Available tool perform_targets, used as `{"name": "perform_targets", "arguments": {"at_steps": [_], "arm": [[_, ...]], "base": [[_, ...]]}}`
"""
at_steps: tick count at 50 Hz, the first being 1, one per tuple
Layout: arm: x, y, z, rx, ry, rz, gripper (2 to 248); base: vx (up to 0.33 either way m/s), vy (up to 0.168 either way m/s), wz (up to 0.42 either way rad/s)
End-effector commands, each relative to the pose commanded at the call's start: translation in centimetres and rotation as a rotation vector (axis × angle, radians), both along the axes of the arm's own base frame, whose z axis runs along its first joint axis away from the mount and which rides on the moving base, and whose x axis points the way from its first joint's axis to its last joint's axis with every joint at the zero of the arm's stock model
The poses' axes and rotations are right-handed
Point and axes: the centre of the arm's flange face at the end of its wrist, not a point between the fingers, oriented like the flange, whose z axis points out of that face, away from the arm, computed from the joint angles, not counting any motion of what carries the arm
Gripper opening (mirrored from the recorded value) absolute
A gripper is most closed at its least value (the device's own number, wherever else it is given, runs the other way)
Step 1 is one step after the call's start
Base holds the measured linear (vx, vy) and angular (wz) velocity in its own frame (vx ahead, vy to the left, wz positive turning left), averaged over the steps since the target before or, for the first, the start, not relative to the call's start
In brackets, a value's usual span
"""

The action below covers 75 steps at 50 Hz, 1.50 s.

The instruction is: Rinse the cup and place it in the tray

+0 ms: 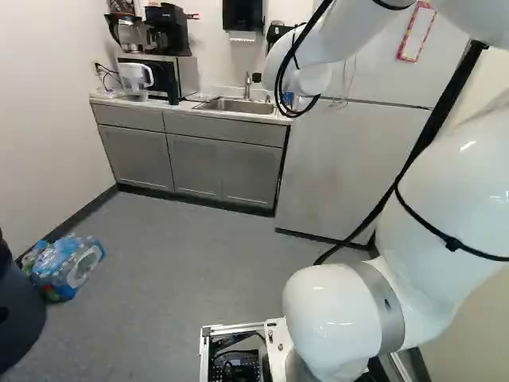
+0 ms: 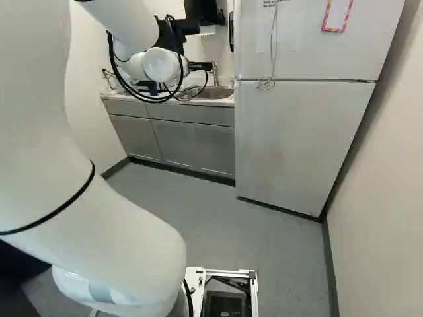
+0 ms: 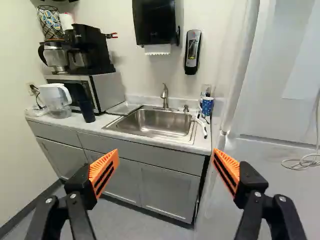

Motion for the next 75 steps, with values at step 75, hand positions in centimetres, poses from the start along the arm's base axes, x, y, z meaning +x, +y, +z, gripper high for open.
{"name": "perform_targets", "arguments": {"at_steps": [75], "arm": [[0.0, 0.0, 0.0, 0.0, 0.0, 0.0, 247]], "base": [[0.046, 0.004, -0.015]]}}
